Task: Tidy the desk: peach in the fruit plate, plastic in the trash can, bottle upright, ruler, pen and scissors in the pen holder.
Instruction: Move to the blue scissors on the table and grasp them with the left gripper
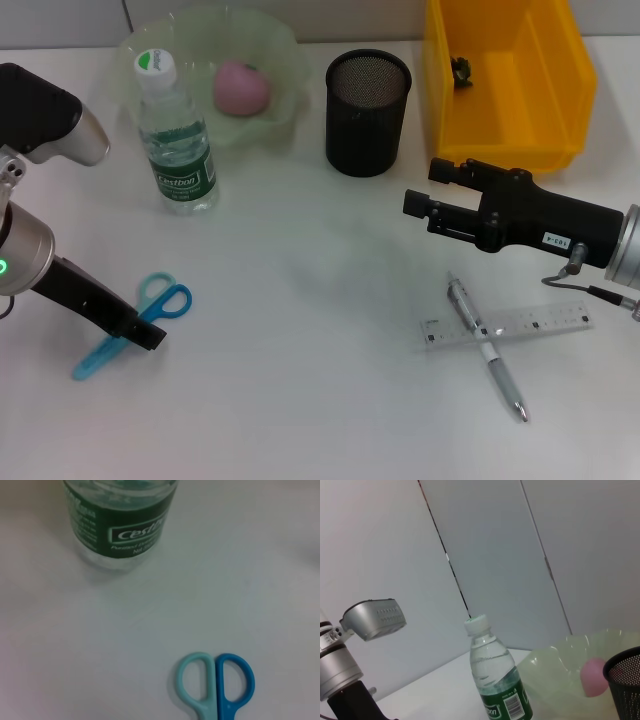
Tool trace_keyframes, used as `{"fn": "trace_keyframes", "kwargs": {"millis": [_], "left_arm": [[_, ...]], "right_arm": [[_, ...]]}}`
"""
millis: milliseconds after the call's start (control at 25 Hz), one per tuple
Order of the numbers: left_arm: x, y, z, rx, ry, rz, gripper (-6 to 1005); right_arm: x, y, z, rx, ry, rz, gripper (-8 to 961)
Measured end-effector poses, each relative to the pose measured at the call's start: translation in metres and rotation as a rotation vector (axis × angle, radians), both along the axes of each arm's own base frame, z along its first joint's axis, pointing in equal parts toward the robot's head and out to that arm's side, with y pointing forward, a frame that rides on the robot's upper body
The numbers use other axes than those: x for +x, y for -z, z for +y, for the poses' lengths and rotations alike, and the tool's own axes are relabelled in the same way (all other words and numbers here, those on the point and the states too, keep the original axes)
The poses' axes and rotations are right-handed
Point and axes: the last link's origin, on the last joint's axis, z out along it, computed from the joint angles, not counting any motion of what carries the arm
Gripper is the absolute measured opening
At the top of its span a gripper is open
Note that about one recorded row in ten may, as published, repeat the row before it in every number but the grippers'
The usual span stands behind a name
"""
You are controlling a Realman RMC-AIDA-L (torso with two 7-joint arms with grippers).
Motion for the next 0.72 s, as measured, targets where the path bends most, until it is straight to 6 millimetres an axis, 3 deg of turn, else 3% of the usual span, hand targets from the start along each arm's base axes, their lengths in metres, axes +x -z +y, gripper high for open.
{"fn": "trace_keyframes", "kwargs": {"millis": [720], "left_arm": [[0.0069,0.0012,0.0041,-0.026,0.027,0.058,787]], "right_arm": [[-0.0018,0.0000,0.0016,0.001,-0.004,0.001,720]]}}
